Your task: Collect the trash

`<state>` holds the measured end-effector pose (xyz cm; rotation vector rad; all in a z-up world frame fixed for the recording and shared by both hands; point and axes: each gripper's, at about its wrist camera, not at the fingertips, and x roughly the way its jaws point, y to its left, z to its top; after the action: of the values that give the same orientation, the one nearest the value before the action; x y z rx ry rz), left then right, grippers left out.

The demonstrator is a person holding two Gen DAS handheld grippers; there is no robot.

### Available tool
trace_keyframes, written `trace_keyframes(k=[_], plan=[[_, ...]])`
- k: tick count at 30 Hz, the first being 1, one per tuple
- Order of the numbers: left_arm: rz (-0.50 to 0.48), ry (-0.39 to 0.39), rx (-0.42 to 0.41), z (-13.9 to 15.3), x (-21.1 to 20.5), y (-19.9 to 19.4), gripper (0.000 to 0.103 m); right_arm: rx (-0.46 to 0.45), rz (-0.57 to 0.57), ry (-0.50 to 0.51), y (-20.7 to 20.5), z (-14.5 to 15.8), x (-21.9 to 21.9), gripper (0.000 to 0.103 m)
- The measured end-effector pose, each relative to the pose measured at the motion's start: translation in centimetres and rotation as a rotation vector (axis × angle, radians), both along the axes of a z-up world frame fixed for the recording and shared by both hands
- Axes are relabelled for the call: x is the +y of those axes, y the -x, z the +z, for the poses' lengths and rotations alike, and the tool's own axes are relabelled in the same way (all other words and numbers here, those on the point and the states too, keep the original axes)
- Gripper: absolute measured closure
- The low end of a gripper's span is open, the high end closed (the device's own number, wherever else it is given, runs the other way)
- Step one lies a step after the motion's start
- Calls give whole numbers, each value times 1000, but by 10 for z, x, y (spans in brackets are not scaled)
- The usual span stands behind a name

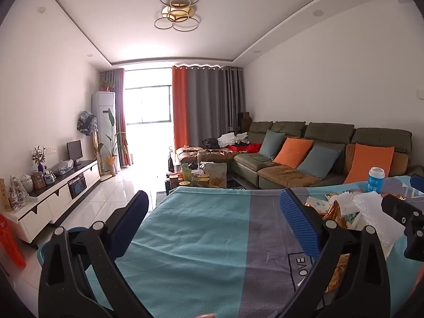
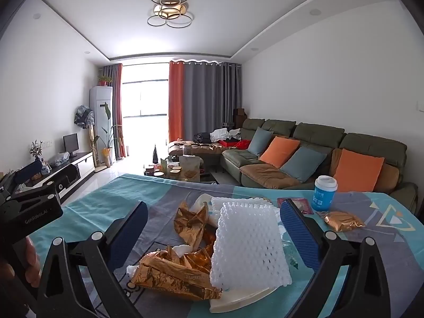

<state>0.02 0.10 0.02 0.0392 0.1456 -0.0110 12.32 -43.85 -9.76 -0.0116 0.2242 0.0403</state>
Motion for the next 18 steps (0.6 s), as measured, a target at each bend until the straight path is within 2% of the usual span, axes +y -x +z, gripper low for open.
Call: trace_keyframes(k=[4, 18], plan=[[-4, -9, -42, 3, 0, 8, 6, 2, 9, 4, 1, 0, 1, 7], [-25, -1, -38, 3, -2, 15, 6, 1, -1, -4, -2, 1, -4, 7]])
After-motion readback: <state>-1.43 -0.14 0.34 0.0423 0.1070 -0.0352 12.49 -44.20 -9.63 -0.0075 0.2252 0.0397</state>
